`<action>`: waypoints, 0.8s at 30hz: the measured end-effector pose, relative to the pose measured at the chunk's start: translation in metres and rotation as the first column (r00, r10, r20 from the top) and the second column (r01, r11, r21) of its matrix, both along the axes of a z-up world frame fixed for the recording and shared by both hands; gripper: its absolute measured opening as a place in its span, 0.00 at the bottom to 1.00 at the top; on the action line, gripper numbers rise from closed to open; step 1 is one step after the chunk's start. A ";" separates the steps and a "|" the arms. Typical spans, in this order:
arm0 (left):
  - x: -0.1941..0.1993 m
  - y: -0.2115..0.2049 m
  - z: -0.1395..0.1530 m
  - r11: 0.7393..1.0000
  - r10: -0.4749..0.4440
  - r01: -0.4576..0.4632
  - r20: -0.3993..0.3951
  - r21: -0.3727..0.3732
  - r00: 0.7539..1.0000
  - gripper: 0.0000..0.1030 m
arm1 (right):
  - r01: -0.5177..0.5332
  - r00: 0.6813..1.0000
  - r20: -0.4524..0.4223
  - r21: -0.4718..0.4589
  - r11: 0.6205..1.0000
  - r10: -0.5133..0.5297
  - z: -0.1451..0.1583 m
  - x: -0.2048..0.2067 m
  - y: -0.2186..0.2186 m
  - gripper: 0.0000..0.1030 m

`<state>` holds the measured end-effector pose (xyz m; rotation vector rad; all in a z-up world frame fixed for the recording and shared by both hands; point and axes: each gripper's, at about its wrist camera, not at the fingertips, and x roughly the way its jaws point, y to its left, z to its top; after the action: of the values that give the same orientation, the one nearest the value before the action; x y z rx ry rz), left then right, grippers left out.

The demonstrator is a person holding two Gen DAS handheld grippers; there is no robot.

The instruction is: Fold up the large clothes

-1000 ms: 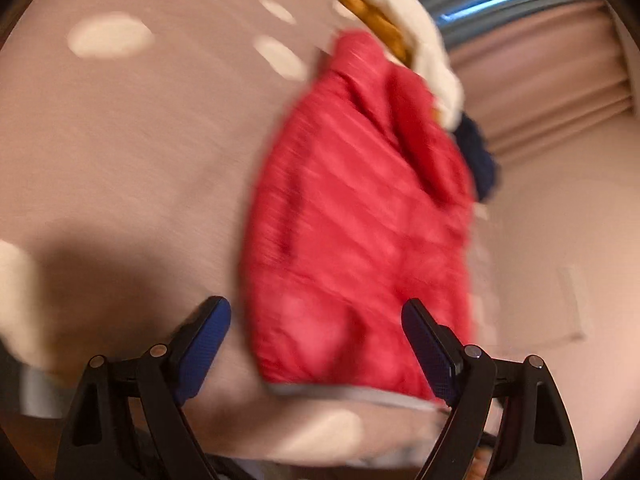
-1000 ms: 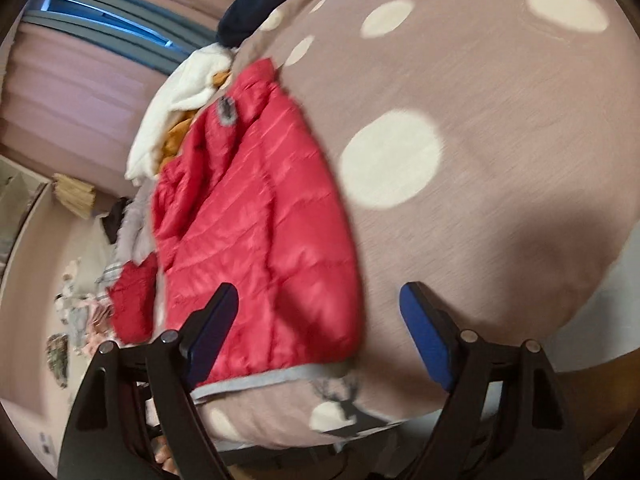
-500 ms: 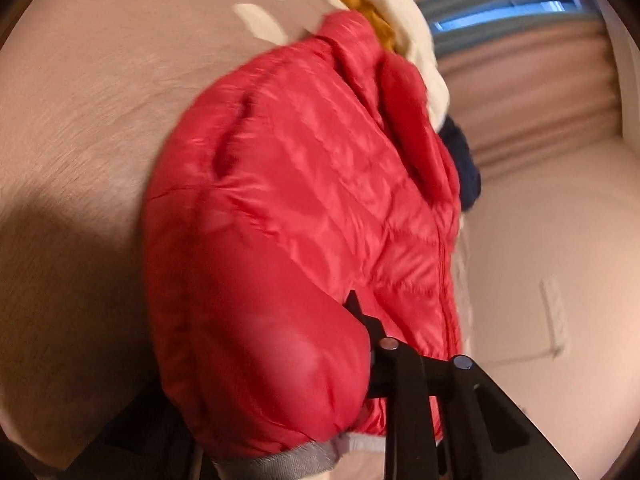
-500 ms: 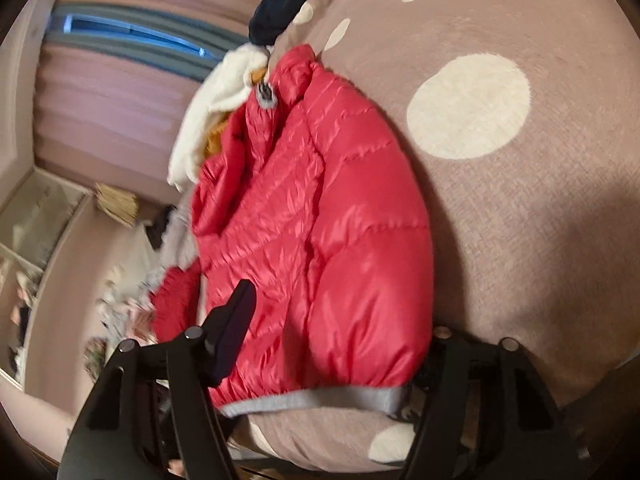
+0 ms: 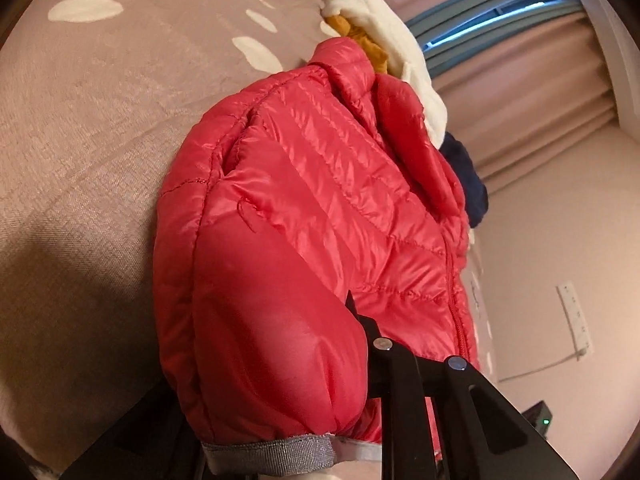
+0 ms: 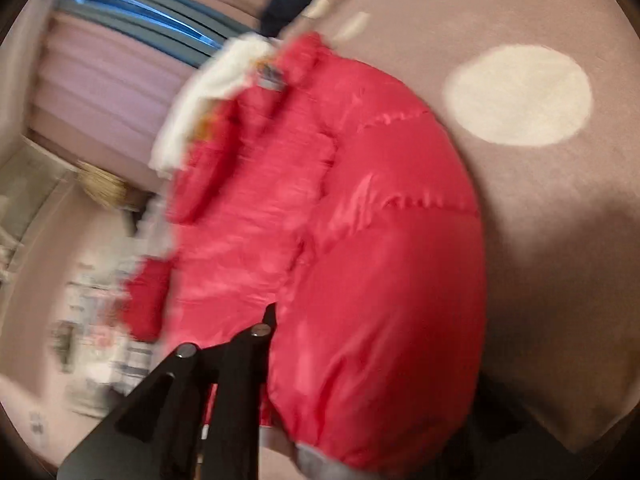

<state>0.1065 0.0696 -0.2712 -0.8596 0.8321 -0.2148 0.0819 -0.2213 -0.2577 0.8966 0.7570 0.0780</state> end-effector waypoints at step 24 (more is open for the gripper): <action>-0.008 -0.011 0.006 0.985 0.013 -0.022 0.053 0.173 0.999 0.16 | 0.023 0.999 0.048 -0.125 0.992 -0.017 0.008 -0.011 0.007 0.07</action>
<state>0.0983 0.0583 -0.2648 -0.6951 0.7828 -0.1465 0.0713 -0.2140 -0.2496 0.7800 0.7011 0.0337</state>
